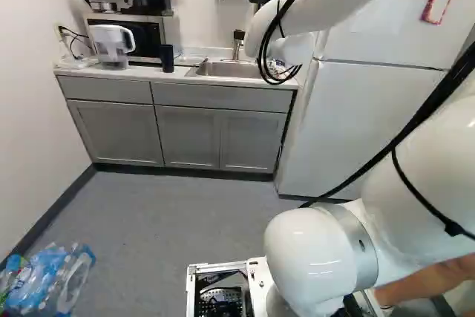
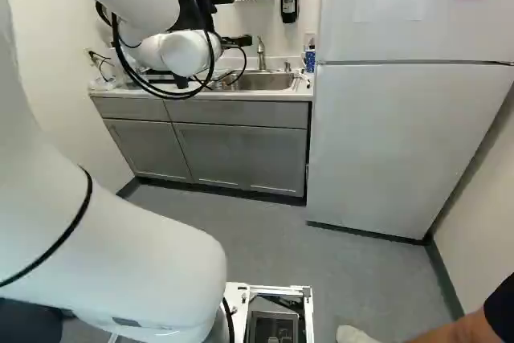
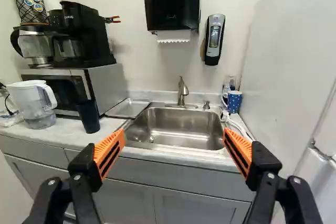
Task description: Rinse the cup and place it in the tray
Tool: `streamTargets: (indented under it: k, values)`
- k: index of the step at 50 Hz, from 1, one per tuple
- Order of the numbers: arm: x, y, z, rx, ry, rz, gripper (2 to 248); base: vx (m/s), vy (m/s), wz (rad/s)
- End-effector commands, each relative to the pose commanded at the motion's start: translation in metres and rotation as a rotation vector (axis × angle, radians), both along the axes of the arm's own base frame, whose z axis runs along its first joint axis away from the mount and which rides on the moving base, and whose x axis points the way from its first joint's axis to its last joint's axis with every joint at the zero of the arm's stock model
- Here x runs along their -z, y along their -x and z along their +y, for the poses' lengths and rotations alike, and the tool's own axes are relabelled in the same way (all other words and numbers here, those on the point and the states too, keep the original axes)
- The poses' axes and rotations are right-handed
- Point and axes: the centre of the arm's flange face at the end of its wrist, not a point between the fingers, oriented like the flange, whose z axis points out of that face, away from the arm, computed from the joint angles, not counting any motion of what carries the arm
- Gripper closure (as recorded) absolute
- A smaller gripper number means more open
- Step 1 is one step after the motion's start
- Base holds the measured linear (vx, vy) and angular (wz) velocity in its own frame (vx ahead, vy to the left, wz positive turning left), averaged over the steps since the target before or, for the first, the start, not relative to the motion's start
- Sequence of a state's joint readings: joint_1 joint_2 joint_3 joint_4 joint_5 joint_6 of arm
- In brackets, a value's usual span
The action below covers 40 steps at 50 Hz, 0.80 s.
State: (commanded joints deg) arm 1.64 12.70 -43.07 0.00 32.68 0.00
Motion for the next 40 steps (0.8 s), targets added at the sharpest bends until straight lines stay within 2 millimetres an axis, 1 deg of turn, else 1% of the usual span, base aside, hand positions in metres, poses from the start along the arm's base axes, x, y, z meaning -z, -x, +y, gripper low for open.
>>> streamTargets:
  k: [17,40]
  values:
    - [-0.014,0.001,0.0,0.0,0.0,0.01,3,0.0,0.0,0.0]
    - [-0.014,0.001,0.0,0.0,0.0,0.01,3,0.0,0.0,0.0]
